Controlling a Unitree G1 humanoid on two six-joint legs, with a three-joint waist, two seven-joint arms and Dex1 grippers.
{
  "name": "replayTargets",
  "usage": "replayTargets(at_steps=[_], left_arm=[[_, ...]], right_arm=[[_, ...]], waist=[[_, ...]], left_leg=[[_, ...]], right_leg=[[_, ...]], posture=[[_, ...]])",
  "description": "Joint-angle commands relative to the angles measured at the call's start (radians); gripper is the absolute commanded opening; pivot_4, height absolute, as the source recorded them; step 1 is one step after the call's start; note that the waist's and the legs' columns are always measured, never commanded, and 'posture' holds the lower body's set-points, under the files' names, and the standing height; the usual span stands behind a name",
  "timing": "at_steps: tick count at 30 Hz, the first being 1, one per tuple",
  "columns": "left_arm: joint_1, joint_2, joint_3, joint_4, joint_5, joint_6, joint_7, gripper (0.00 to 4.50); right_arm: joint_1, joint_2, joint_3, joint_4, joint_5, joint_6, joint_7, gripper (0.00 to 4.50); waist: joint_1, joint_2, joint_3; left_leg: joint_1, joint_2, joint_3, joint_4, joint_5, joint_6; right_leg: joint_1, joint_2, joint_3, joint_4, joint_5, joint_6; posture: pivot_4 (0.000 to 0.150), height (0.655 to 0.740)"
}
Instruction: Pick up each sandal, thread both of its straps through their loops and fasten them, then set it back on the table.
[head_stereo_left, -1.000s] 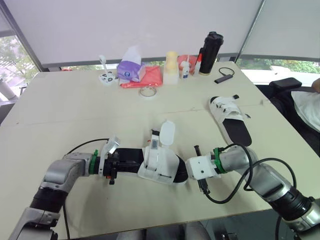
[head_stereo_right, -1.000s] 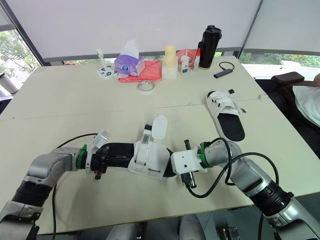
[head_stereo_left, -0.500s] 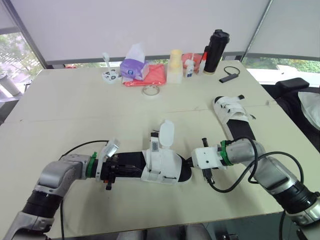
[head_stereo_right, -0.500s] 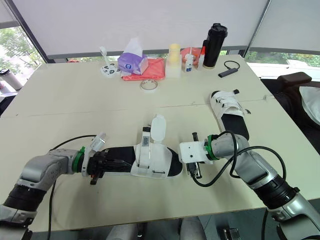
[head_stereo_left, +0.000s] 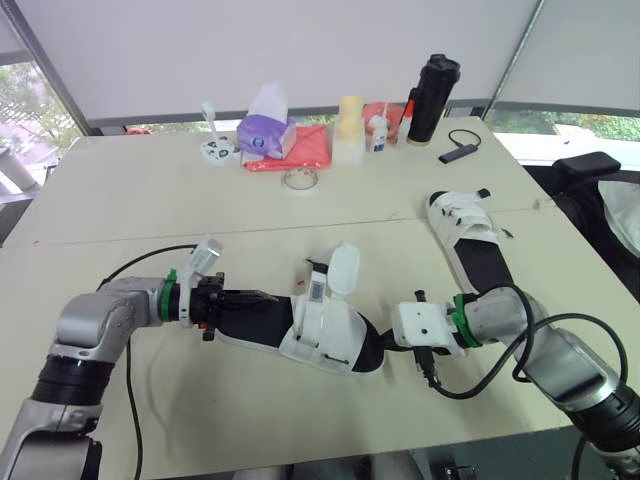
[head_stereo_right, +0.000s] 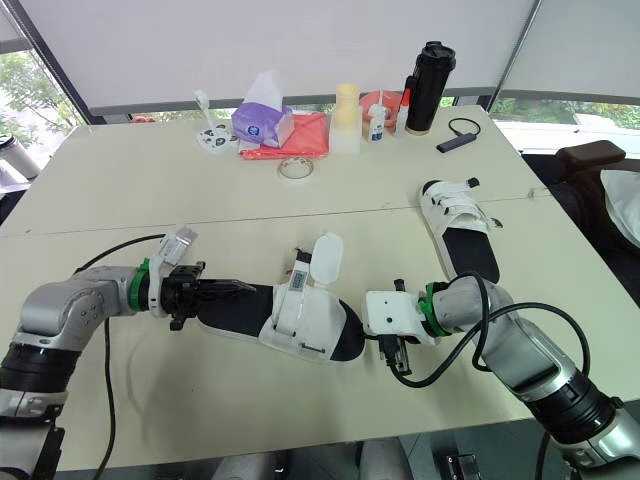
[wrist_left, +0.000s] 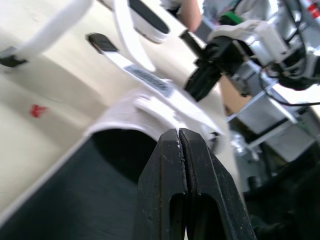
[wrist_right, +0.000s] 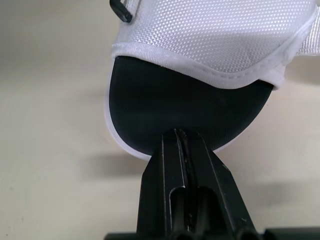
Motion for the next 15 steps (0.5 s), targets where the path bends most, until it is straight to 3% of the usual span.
replayTargets(at_steps=[1,8,15], left_arm=[[-0.035,-0.017,-0.005,0.019,0.006,-0.021,0.001,0.02],[-0.019,-0.019,-0.033,0.0,0.016,-0.021,-0.024,0.02],[0.089,0.041,-0.135,-0.03,0.132,-0.137,-0.071,0.02]], right_arm=[[0.006,0.025,0.056,0.019,-0.053,-0.029,-0.028,0.0],[-0.029,0.046,0.055,0.082,-0.101,-0.092,-0.057,0.0],[-0.073,0.07,0.052,0.099,-0.091,-0.097,-0.05,0.0]], waist=[[-0.002,0.0,0.0],[-0.024,-0.001,0.0],[-0.023,-0.001,0.0]], left_leg=[[0.0,0.0,0.0,0.0,0.0,0.0],[0.003,0.001,0.0,0.002,0.001,-0.001],[0.007,0.003,0.002,0.002,0.001,-0.002]], right_leg=[[0.0,0.0,0.0,0.001,0.0,0.0],[0.0,0.001,0.0,0.007,0.001,0.002],[0.0,0.001,0.003,0.013,0.0,-0.002]], posture=[[0.15,0.74],[0.15,0.74],[0.15,0.74]])
